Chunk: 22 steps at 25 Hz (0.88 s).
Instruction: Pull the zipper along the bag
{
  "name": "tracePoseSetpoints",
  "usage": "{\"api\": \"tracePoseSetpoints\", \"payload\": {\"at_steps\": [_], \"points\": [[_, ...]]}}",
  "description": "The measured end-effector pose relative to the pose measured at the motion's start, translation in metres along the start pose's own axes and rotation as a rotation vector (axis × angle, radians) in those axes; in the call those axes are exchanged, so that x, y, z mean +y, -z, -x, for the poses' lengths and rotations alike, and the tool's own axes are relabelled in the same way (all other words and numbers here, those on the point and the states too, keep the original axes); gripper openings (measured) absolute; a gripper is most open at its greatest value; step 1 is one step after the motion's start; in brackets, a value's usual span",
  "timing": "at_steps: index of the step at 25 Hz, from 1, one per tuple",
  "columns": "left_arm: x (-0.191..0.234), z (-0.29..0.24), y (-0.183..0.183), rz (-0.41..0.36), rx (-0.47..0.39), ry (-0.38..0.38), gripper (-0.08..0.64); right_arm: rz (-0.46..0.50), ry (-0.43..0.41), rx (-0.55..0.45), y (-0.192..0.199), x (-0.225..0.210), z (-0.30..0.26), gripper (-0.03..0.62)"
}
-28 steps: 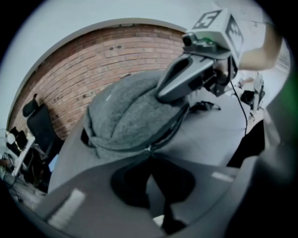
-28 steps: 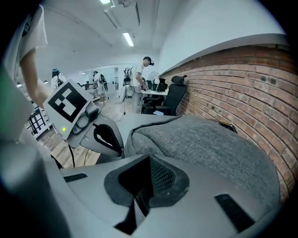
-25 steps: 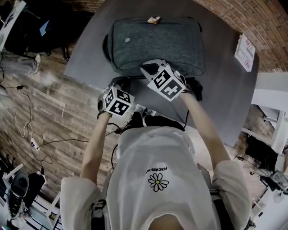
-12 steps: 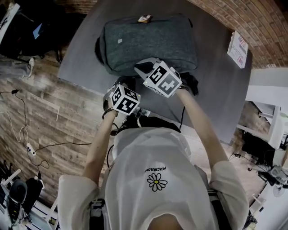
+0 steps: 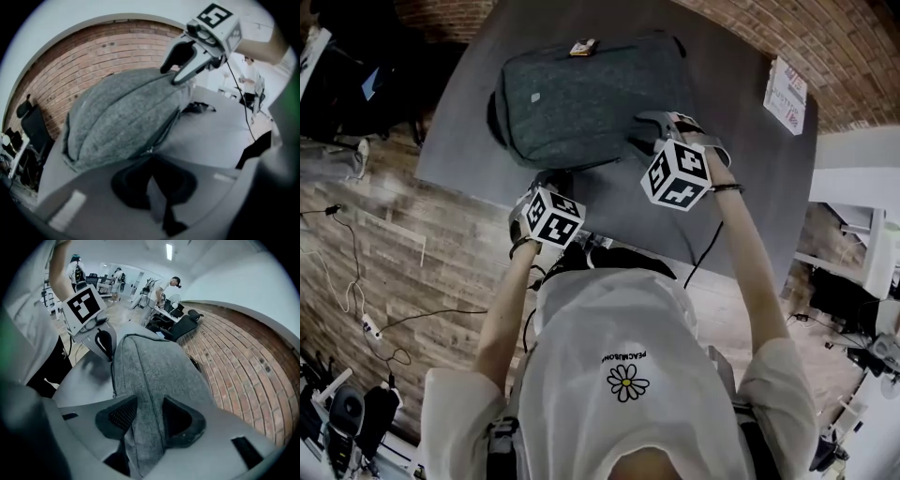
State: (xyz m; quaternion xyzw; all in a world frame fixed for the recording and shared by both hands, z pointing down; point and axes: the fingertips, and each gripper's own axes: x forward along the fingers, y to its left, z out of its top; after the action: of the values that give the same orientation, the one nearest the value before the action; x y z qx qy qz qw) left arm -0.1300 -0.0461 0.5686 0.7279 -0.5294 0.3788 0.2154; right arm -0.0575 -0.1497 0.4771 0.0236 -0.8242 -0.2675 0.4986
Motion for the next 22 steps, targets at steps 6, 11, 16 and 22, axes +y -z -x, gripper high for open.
{"api": "tracePoseSetpoints", "payload": {"at_steps": [6, 11, 16, 22], "points": [[-0.007, -0.003, -0.004, 0.039, 0.016, -0.011, 0.015, -0.034, -0.057, -0.022, 0.001, 0.002, -0.004, 0.170], [-0.023, -0.007, -0.018, 0.027, 0.015, 0.008, 0.023, -0.047, -0.069, -0.024, 0.002, 0.003, -0.008, 0.167], [-0.036, -0.015, -0.030, 0.030, 0.007, 0.023, 0.021, -0.035, -0.058, -0.045, 0.002, 0.005, -0.011, 0.164], [-0.052, -0.026, -0.047, 0.044, 0.005, 0.043, 0.026, -0.033, -0.078, -0.047, 0.003, 0.006, -0.012, 0.163]]}}
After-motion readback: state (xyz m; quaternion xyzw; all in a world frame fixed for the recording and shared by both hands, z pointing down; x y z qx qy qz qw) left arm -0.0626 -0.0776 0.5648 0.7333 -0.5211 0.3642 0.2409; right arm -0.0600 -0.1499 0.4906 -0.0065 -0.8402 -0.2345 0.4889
